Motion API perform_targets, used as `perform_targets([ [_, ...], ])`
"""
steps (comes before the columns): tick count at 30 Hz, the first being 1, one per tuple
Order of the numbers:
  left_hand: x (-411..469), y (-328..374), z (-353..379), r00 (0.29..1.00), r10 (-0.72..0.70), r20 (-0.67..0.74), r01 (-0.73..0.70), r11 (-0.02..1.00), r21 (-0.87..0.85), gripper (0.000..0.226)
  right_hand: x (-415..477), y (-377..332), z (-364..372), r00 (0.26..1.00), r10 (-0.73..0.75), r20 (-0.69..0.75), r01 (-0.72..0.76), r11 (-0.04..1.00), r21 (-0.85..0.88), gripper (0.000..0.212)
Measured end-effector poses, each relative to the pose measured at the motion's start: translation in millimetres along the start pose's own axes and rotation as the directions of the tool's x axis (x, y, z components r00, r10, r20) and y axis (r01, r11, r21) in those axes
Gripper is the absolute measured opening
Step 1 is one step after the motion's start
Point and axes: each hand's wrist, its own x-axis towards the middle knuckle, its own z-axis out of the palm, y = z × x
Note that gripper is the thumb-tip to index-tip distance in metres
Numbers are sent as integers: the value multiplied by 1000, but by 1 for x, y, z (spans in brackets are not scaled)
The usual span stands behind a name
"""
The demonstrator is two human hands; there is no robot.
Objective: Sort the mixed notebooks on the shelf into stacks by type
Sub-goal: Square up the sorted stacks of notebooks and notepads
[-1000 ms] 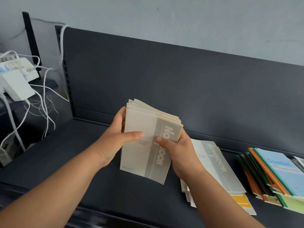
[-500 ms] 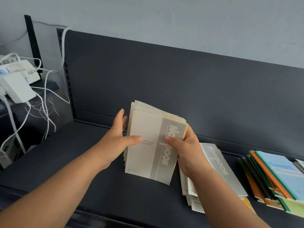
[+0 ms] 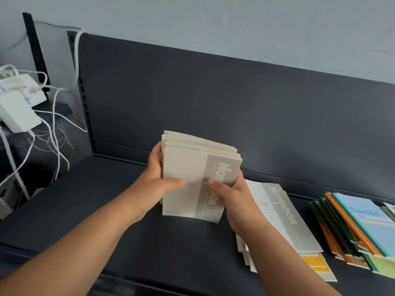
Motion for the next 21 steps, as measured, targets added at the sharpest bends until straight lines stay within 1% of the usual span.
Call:
perform_targets([
  [3, 1, 1, 5, 1000, -6, 21, 7, 1000, -18, 94, 4, -4, 2, 999, 6, 34, -6, 1000, 15, 65],
  [6, -1, 0, 1, 999, -4, 43, 3, 1000, 13, 82, 4, -4, -2, 999, 10, 36, -11, 1000, 24, 69],
  [8, -2, -1, -2, 997, -28, 66, 25, 999, 47, 78, 3, -1, -3, 999, 16, 36, -16, 1000, -11, 71],
  [11, -1, -4, -4, 995, -74, 72, 68, 994, 86, 88, 2, 4, 0, 998, 64, 26, -62, 996, -68, 72],
  [14, -2, -2, -5, 993, -78, 86, 63, 985, 159, 90, 4, 3, 0, 994, 107, -3, -106, 989, -105, 67],
  [16, -3, -2, -5, 998, -42, 40, 32, 971, 236, 86, 2, 3, 0, 995, 91, -52, -99, 979, -177, 55],
  [18, -5, -4, -5, 999, 12, -47, 2, 955, 296, 78, 0, 5, 1, 987, 34, -159, -74, 964, -254, 42],
  [19, -4, -7, -5, 996, 31, -89, -3, 954, 301, 74, -2, 6, 3, 978, -4, -209, -56, 959, -278, 40],
  [21, -3, -11, -4, 989, 51, -140, -10, 960, 280, 71, -4, 7, 7, 962, -56, -269, -23, 959, -283, 44],
])
